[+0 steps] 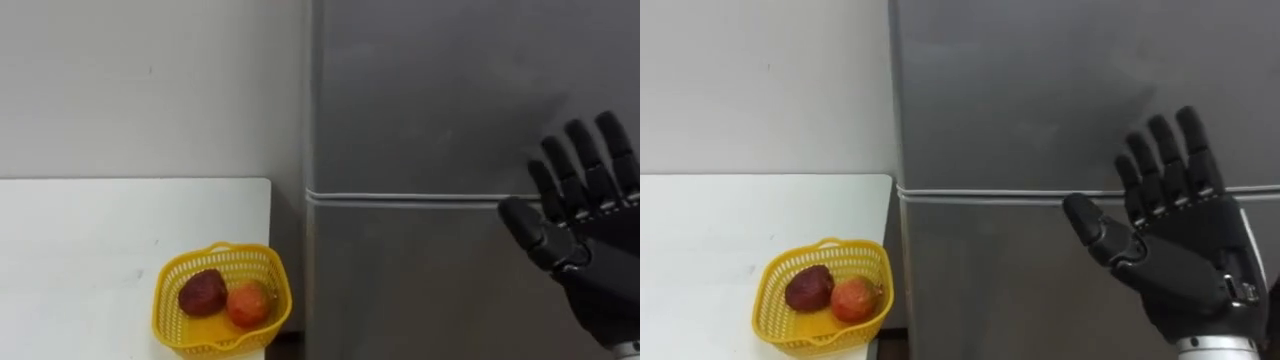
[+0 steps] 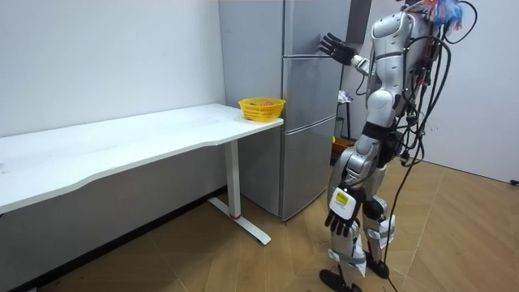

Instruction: Retrieve from the upper fridge

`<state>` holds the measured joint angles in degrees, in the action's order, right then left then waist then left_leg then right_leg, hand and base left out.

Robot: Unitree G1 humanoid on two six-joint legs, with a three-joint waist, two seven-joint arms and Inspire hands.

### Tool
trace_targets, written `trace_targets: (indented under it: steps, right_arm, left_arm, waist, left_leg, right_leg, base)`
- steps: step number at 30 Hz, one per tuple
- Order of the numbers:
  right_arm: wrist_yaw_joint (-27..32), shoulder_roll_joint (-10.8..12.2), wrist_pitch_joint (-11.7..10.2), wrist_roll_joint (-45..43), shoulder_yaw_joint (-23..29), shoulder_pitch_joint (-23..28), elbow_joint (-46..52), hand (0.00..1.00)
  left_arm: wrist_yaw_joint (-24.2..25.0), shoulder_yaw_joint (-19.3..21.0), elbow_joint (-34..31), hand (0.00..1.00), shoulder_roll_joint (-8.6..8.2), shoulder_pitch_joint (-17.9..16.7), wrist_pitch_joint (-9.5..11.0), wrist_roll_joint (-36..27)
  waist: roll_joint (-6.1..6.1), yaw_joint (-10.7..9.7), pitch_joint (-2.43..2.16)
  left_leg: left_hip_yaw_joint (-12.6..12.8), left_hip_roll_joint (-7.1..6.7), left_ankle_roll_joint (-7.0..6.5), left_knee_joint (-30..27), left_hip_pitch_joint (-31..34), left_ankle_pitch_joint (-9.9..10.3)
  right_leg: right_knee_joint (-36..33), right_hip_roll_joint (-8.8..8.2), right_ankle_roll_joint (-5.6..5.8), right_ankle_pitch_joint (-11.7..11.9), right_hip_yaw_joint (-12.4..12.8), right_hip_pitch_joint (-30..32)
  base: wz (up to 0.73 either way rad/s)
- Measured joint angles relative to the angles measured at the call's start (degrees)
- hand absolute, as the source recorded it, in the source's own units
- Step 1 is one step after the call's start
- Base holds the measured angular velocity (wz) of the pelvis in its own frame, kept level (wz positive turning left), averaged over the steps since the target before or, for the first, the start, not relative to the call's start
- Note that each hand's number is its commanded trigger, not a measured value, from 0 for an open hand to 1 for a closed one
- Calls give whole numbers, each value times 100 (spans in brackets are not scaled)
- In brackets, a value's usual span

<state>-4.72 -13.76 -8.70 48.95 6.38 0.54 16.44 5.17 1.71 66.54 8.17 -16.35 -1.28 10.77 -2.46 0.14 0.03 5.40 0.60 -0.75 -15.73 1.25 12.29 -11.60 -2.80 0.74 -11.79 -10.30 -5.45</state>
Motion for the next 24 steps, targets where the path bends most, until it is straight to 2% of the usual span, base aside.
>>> trace_targets:
  steps: [5,8,13,15,17,19,21,24]
  right_arm:
    - [-168,4,97,-5,-53,-1,0,0]
    - [-176,5,124,-34,-59,-1,0,0]
    - [-175,4,126,-158,-58,-1,0,0]
    - [-165,2,126,-185,-43,-2,1,0]
    - [-120,-1,130,-394,24,-2,9,0]
    - [39,-15,133,-644,147,2,10,0]
    - [415,-16,130,-997,318,-7,-3,0]
    - [932,-21,126,-1342,478,-10,-72,0]
  left_arm:
    - [14,1,-10,0,0,-28,-5,0]
    - [15,1,-8,0,-1,-31,-11,1]
    - [5,4,-8,0,-1,-34,-8,0]
    - [-6,45,-7,0,1,-36,-4,0]
    - [-9,50,-9,0,3,-38,-2,3]
    - [-17,50,-18,0,4,-42,17,-1]
    - [-97,48,-15,0,4,-66,33,5]
    - [-219,49,-26,0,-11,-86,-9,-25]
  waist:
    - [73,27,-34]
    - [73,28,-32]
    - [33,33,-11]
    - [-17,35,4]
    - [-41,11,0]
    - [-56,-2,-6]
    - [-43,-4,5]
    - [-44,-30,-3]
  left_leg:
    - [-64,-7,3,-21,17,-16]
    - [-80,-6,7,-35,18,-19]
    - [-81,-9,6,-56,23,-18]
    - [-90,-11,6,-58,21,-18]
    - [-116,-23,5,-74,32,-17]
    - [-149,-40,0,-91,22,-14]
    - [-170,-56,-9,-94,19,-6]
    - [-231,-75,-11,-96,2,-7]
  right_leg:
    - [2,-3,-2,6,-86,-25]
    - [5,1,-1,6,-102,-41]
    - [5,0,-1,6,-103,-49]
    - [7,-1,-3,5,-101,-47]
    - [30,-2,-3,4,-109,-49]
    - [105,-3,-6,8,-132,-102]
    - [160,-5,3,8,-149,-151]
    - [207,-3,11,18,-131,-147]
  base:
    - [9]
    - [2]
    - [0]
    - [0]
    - [4]
    - [9]
    - [7]
    - [9]
